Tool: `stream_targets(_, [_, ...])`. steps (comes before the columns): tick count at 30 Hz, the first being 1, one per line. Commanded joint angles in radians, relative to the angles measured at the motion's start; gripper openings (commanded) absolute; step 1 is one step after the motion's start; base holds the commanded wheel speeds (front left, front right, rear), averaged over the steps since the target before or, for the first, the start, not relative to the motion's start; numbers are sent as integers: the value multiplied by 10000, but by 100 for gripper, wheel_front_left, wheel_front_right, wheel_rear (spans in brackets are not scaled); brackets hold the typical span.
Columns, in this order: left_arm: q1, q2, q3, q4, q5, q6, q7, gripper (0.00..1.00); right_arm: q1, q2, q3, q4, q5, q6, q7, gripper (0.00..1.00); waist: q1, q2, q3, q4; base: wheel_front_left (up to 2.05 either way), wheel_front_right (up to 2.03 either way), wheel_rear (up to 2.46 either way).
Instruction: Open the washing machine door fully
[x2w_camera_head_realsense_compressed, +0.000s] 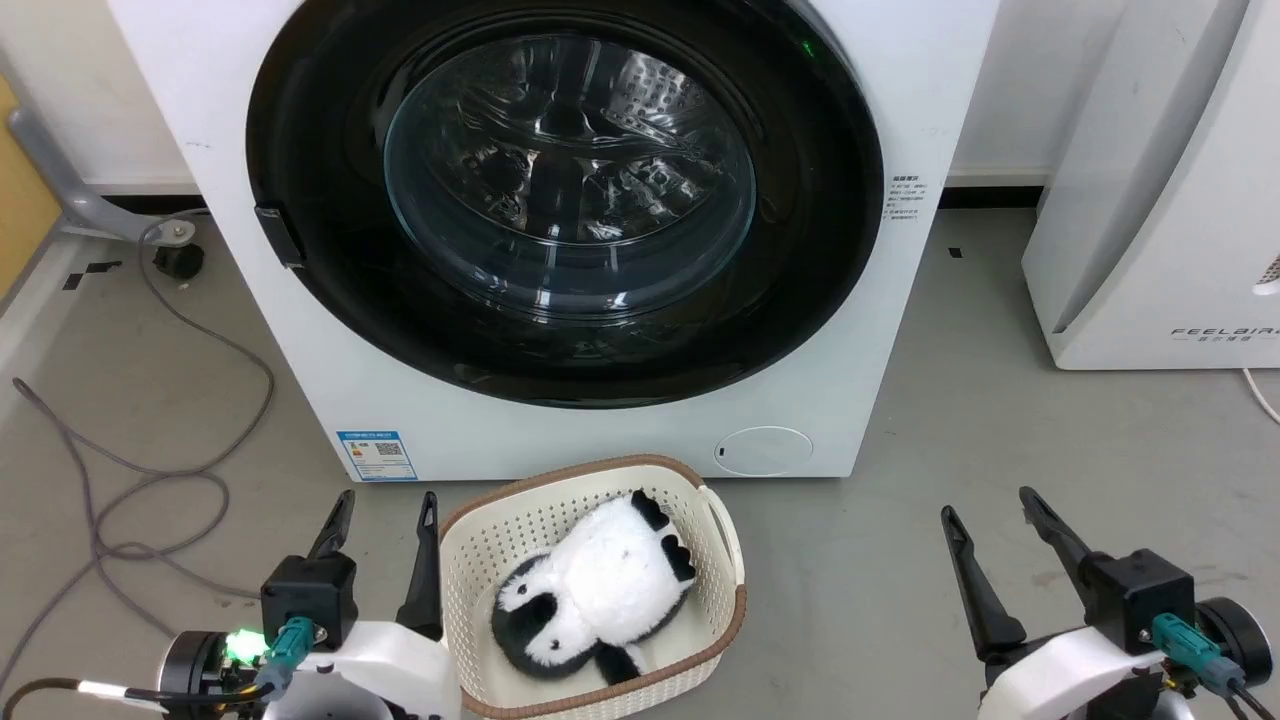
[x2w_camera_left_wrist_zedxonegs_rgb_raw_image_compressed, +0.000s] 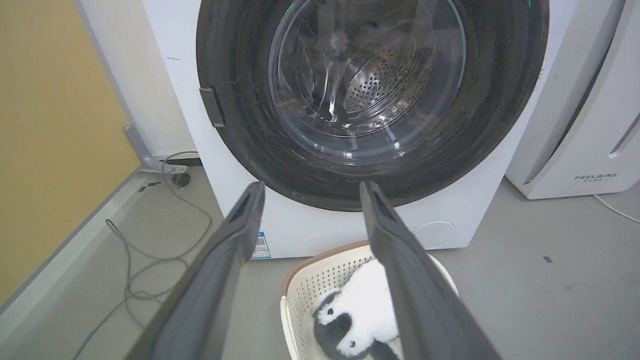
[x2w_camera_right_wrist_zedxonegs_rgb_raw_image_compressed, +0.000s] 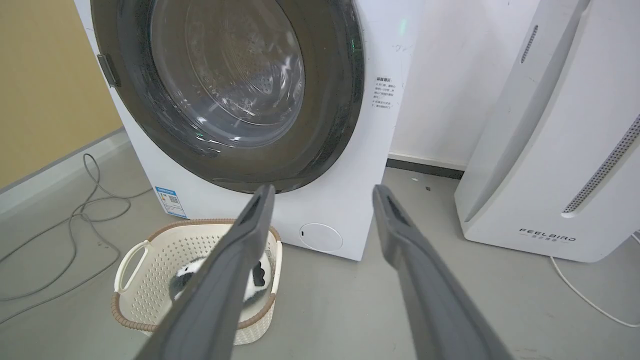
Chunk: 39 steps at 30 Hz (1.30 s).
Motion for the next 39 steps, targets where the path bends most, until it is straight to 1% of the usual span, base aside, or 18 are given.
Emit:
stream_targets(1, [-6, 1, -25, 57, -31, 20, -96, 100, 28, 3, -8, 23, 67, -1, -119, 100, 0, 0, 2, 1, 0, 0, 0])
stream_targets(14, [-10, 7, -208, 145, -77, 44, -367, 100, 78, 8, -37, 22, 232, -2, -391, 100, 0, 0, 16, 20, 0, 0, 0])
stream_targets(22, [-19, 18, -319, 191, -90, 64, -534, 100, 2, -15, -78, 80, 651, -2, -515, 100, 0, 0, 67, 28, 0, 0, 0])
stream_targets(30, [-58, 22, -446, 252, -106, 79, -701, 100, -165, -240, -70, 90, 1440, -3, -468, 100, 0, 0, 169, 61, 0, 0, 0])
stream_targets(39, [-180, 41, -589, 292, -111, 91, -889, 100, -604, -546, -225, 119, 2847, -3, -199, 100, 0, 0, 429, 117, 0, 0, 0])
